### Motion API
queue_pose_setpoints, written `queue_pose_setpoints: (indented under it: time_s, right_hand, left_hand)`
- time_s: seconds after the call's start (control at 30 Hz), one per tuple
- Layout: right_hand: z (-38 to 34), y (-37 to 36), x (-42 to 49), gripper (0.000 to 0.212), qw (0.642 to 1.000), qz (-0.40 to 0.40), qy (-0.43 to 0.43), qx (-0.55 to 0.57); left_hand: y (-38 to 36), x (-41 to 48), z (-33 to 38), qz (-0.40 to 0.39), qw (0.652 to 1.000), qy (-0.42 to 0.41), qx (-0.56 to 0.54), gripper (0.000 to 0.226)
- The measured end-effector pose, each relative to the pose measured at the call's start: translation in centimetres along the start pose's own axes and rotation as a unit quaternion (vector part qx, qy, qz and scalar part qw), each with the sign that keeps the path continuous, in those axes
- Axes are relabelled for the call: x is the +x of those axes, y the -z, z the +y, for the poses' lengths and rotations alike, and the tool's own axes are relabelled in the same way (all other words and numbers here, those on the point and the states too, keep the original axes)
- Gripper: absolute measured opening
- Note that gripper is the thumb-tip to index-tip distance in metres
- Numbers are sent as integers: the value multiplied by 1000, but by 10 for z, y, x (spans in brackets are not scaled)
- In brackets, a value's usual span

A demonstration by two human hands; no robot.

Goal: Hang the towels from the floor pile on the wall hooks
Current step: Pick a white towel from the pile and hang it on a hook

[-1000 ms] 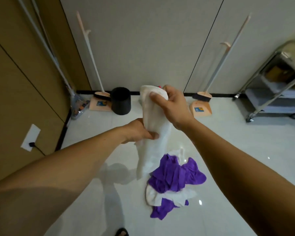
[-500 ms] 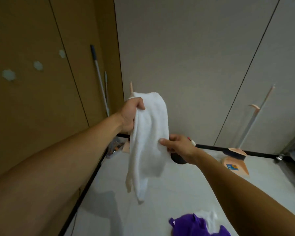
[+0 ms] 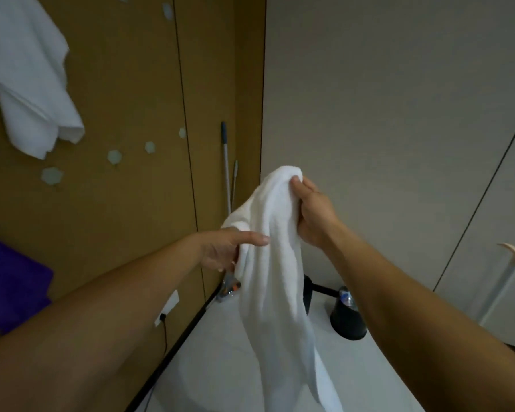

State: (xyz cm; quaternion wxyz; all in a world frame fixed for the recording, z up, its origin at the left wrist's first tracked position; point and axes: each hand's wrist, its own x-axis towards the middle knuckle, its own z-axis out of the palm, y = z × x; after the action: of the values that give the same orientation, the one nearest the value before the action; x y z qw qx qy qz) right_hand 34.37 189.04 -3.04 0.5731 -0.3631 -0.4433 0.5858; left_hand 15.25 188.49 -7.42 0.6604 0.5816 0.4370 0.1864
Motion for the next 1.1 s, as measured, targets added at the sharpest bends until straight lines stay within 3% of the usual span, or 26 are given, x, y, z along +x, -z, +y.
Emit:
queue_pose_setpoints:
  time_s: [0.07,0.2,0.4,0.5,0.6,0.7,0.8,0.93,1.1]
  right_hand:
    - [-4,-5,-1,41,999,-46,-10,0]
    - [-2,7,-4,59,989,-122,-73,-47]
    - [27,29,-11,67,983,-27,-106,-147]
    - [37,38,-12,47,964,-34,-122,-234]
    - [36,37,-9,21,984,-9,-73,-163]
    - [25,39,-1,32,995,30,-50,-78]
    - [13,45,5,35,987,108,-37,-110]
    - [7,55,9,35,967,202,-37,-152]
    - [-7,62,11,35,975,214,-59,-29]
  left_hand:
    - [-9,-4,4,6,1000,-24,-5,50]
    - [-16,-2,21,94,989,-90,-70,48]
    - [-15,9,45,230,951,-113,-173,50]
    - [-10,5,50,198,962,-98,-159,47]
    - [-2,-4,42,110,989,-55,-81,41]
    - [8,-14,30,107,994,20,7,45]
    - [22,-22,22,142,987,60,44,50]
    - [41,-29,12,150,987,55,0,58]
    - [52,-36,3,56,990,-30,-123,67]
